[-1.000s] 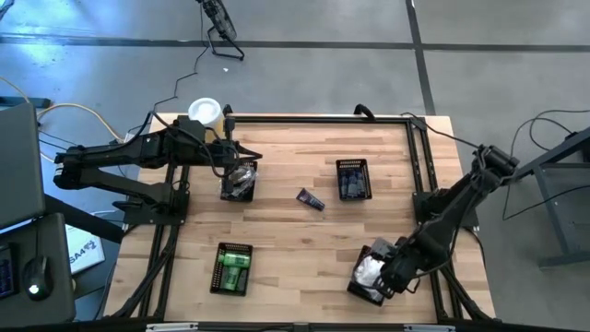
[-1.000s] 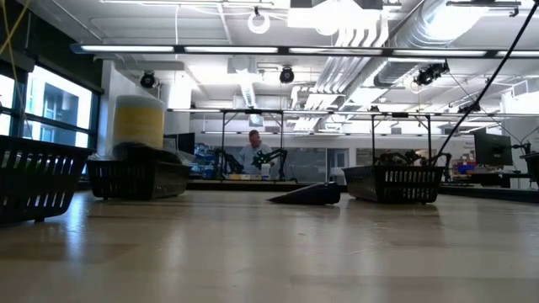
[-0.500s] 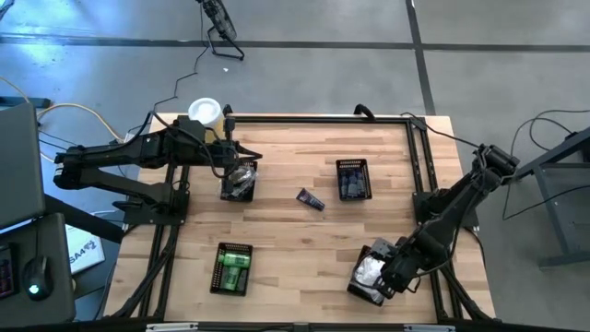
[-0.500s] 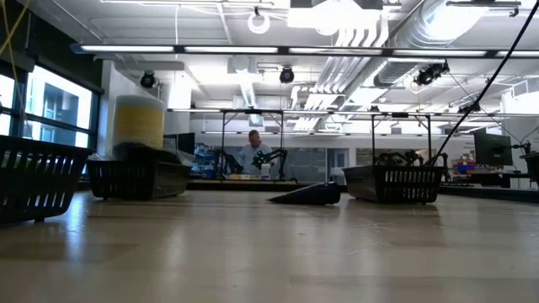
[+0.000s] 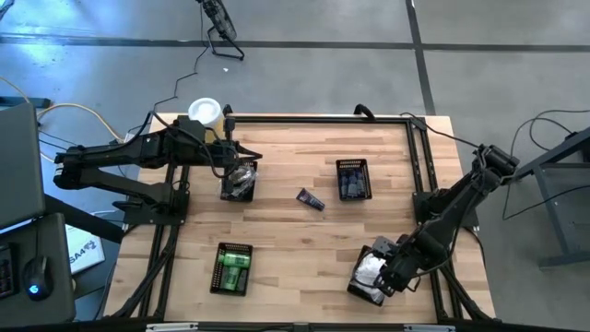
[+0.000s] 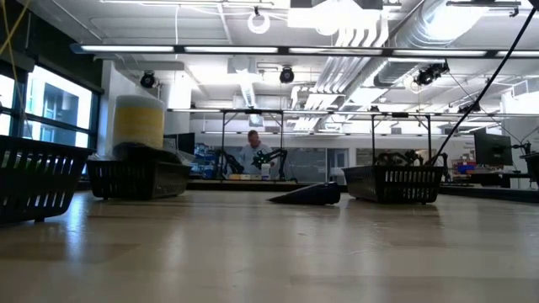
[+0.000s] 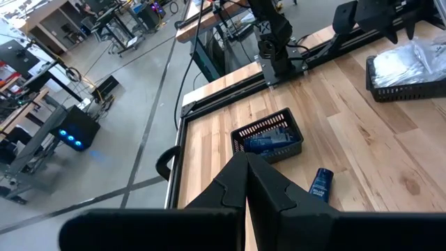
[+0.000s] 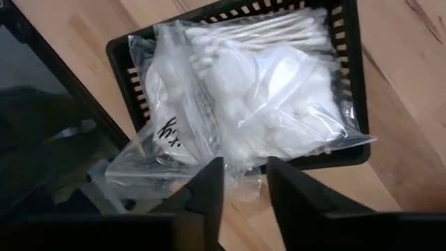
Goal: Pick & Place Travel size toiletries
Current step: Adjust the bottom right black basket, then put the blue shave cream into the top right black basket
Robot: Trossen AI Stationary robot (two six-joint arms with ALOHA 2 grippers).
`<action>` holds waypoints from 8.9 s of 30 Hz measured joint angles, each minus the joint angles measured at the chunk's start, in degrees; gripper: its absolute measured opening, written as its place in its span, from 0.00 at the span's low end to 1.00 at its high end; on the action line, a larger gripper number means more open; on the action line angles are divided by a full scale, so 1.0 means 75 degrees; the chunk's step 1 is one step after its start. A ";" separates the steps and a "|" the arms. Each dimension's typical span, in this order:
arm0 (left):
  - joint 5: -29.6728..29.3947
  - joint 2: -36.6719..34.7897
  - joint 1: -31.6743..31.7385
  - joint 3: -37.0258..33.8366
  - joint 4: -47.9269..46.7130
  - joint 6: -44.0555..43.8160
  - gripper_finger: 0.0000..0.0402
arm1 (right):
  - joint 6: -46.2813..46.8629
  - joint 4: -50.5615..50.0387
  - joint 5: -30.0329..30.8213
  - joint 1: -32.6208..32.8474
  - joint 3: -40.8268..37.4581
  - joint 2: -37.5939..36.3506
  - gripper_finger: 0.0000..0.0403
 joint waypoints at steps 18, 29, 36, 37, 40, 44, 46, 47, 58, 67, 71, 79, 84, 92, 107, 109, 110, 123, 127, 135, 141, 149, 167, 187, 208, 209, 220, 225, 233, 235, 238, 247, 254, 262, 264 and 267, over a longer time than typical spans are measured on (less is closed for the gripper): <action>0.0000 0.0003 0.0000 0.0000 0.0003 -0.0008 0.00 | -0.0369 -0.0032 -0.0454 -0.0341 0.0000 -0.1259 0.19; 0.0000 0.0003 0.0000 0.0000 -0.0003 -0.0056 0.00 | -0.0206 -0.0533 -0.0822 -0.0402 0.0003 -0.1058 0.01; 0.0000 0.0003 0.0000 -0.0001 -0.0003 -0.0029 0.00 | 0.0359 -0.0152 -0.0411 0.0122 0.0000 -0.0711 0.00; 0.0000 0.0003 0.0000 -0.0002 -0.0003 -0.0022 0.00 | 0.0359 -0.0012 -0.0159 0.0119 0.0000 -0.0714 0.00; 0.0000 0.0003 0.0000 -0.0002 -0.0003 -0.0013 0.00 | 0.0276 0.0573 0.0534 0.0041 0.0000 -0.0736 0.00; 0.0000 0.0003 0.0000 -0.0001 -0.0003 0.0003 0.00 | -0.0195 0.1175 0.0883 -0.0277 0.0001 -0.0740 0.00; 0.0000 0.0003 0.0000 -0.0002 0.0000 0.0002 0.00 | -0.0527 0.1313 0.0726 -0.0518 0.0003 -0.0632 0.00; 0.0000 0.0003 0.0000 -0.0003 -0.0002 0.0000 0.00 | -0.0727 0.1312 0.0568 -0.0666 0.0003 -0.0538 0.00; 0.0000 0.0003 0.0000 -0.0001 -0.0003 -0.0082 0.00 | -0.3304 0.2695 -0.1124 -0.2436 0.0003 0.0562 0.00; 0.0000 0.0003 0.0000 -0.0003 -0.0006 -0.0085 0.00 | -0.4115 0.2820 -0.2110 -0.2786 0.0003 0.1582 0.00; 0.0000 0.0003 0.0000 -0.0003 -0.0006 -0.0085 0.00 | -0.4465 0.2773 -0.2379 -0.2752 0.0242 0.2041 0.00; 0.0000 0.0003 0.0000 -0.0003 -0.0009 -0.0061 0.00 | -0.5361 0.2470 -0.2417 -0.2790 0.0667 0.2203 0.00; 0.0000 0.0003 0.0000 -0.0003 -0.0009 -0.0061 0.00 | -0.5637 0.2385 -0.2468 -0.2799 0.0664 0.2203 0.00; -0.0001 0.0003 0.0000 -0.0003 -0.0041 -0.0087 0.00 | -0.6268 0.2342 -0.2967 -0.2790 0.0665 0.2613 0.00; 0.0000 0.0003 0.0000 -0.0003 -0.0408 -0.0458 0.00 | -0.6534 0.2032 -0.3576 -0.2458 0.0662 0.2579 0.00; -0.0002 0.0003 0.0000 -0.0003 -0.0407 -0.0458 0.00 | -0.6476 0.1917 -0.3532 -0.2383 0.0662 0.2579 0.00; -0.0003 0.0003 0.0000 -0.0003 -0.0406 -0.0458 0.00 | -0.6430 0.1932 -0.3411 -0.2369 0.0662 0.2579 0.00; 0.0000 0.0003 0.0000 -0.0003 -0.0396 -0.0458 0.00 | -0.5125 0.0994 -0.0808 -0.2584 0.0672 0.0681 0.00; 0.0000 0.0003 0.0000 -0.0003 -0.0399 -0.0458 0.00 | -0.4568 0.0263 -0.0580 -0.2232 0.0666 0.0533 0.00; 0.0000 0.0003 0.0000 -0.0003 -0.0398 -0.0458 0.00 | -0.3002 -0.0309 -0.0291 -0.1265 0.0662 0.0536 0.00; 0.0000 0.0003 0.0000 -0.0003 -0.0393 -0.0458 0.00 | -0.1690 -0.0654 -0.0082 -0.0557 0.0662 0.0488 0.00; 0.0000 0.0003 0.0000 -0.0003 -0.0393 -0.0458 0.00 | 0.0646 -0.1714 0.0641 0.0574 0.0612 -0.0169 0.00; 0.0000 0.0003 0.0000 -0.0003 -0.0391 -0.0458 0.00 | 0.3613 -0.0061 0.0445 0.1585 -0.1571 -0.0320 0.00; -0.0003 0.0003 0.0000 -0.0003 -0.0396 -0.0458 0.00 | 0.3538 0.0210 0.1538 0.1498 -0.1684 -0.0321 0.00; 0.0000 0.0003 0.0000 -0.0003 -0.0399 -0.0451 0.00 | 0.3606 -0.0940 0.0582 0.1368 -0.1258 -0.0910 0.00; -0.0001 0.0003 0.0000 -0.0003 -0.0402 -0.0424 0.00 | 0.3608 -0.1210 0.0667 0.1368 -0.1129 -0.1030 0.00; -0.0003 0.0003 0.0000 -0.0003 -0.0399 -0.0401 0.00 | 0.3293 -0.2597 0.2828 0.1349 -0.0009 -0.2289 0.00; -0.0003 0.0003 0.0000 -0.0003 -0.0399 -0.0402 0.00 | 0.2638 -0.2402 0.4897 0.1329 0.0000 -0.2550 0.00; -0.0001 0.0155 0.0000 -0.0003 -0.0387 -0.0421 0.00 | 0.0559 -0.1383 0.5762 0.0147 0.0000 -0.2567 0.00; -0.0002 0.0268 -0.0003 0.0012 -0.0289 -0.0455 0.00 | -0.0413 -0.0769 0.5496 -0.0353 0.0000 -0.2564 0.00; -0.0002 0.0353 -0.0003 -0.0009 -0.0381 -0.0458 0.00 | -0.1842 0.0163 0.5114 -0.1199 0.0000 -0.2550 0.00; 0.0203 0.0428 -0.0003 -0.0003 -0.0310 -0.0558 0.00 | -0.4506 0.1593 0.3170 -0.3411 0.0000 -0.2370 0.00; 0.0213 0.0427 -0.0003 -0.0003 -0.0351 -0.0664 0.00 | -0.5536 0.1833 0.1835 -0.4596 -0.0003 -0.1758 0.00; 0.0210 0.0400 -0.0003 -0.0003 -0.0309 -0.0662 0.00 | -0.6120 0.2128 0.0794 -0.5195 0.0069 -0.0744 0.00; 0.0210 0.0382 -0.0003 -0.0003 -0.0290 -0.0664 0.00 | -0.6284 0.2110 0.0631 -0.5307 0.0237 -0.0417 0.00; 0.0210 0.0385 -0.0003 -0.0003 -0.0291 -0.0662 0.00 | -0.6568 0.1922 0.0410 -0.5463 0.0585 0.0048 0.00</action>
